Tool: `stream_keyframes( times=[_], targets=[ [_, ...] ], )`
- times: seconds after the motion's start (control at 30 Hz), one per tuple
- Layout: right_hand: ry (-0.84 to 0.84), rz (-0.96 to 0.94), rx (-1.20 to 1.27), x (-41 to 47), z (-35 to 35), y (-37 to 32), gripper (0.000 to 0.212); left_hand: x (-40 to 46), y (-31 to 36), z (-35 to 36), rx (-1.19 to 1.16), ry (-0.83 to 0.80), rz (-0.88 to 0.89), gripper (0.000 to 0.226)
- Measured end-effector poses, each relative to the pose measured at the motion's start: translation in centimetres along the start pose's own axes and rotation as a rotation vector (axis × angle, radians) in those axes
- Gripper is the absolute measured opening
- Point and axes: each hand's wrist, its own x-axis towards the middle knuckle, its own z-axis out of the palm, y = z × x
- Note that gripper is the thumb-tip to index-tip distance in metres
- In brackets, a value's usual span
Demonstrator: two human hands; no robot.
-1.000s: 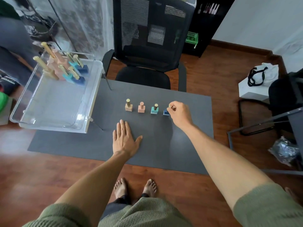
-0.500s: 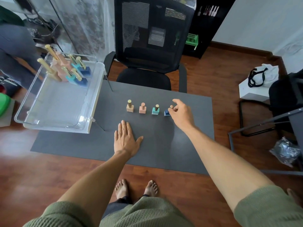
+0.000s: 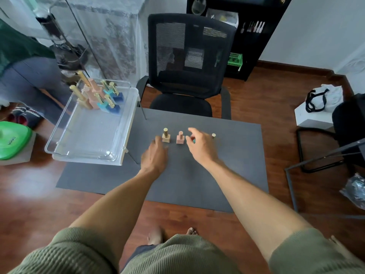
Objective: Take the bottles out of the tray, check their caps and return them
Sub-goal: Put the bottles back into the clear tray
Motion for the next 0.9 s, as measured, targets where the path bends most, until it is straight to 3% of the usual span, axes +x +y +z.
stream_keyframes(
  times=[0.13,0.27,0.4,0.5,0.73,0.9],
  targets=[
    [-0.091,0.021,0.000,1.4,1.2,-1.4,0.040,2.4,0.5,-1.9,-0.012,0.082,0.084,0.031],
    [-0.125,0.084,0.006,2.4,2.1,-2.2,0.028,4.4,0.9,-2.7,0.044,0.030,0.144,0.035],
    [-0.189,0.116,-0.050,3.1,2.9,-2.6,0.014,5.6,0.8,-2.6,0.098,-0.013,0.164,0.022],
    [-0.196,0.137,-0.120,3.1,3.0,-2.6,0.022,5.6,0.7,-2.6,0.104,-0.003,0.173,0.017],
    [-0.213,0.068,-0.143,2.7,2.4,-2.8,0.019,5.4,0.4,-3.3,0.091,0.056,0.228,0.022],
    [-0.161,-0.005,-0.139,2.5,0.4,-3.8,0.004,4.7,1.4,-5.9,0.074,0.127,0.246,0.020]
  ],
)
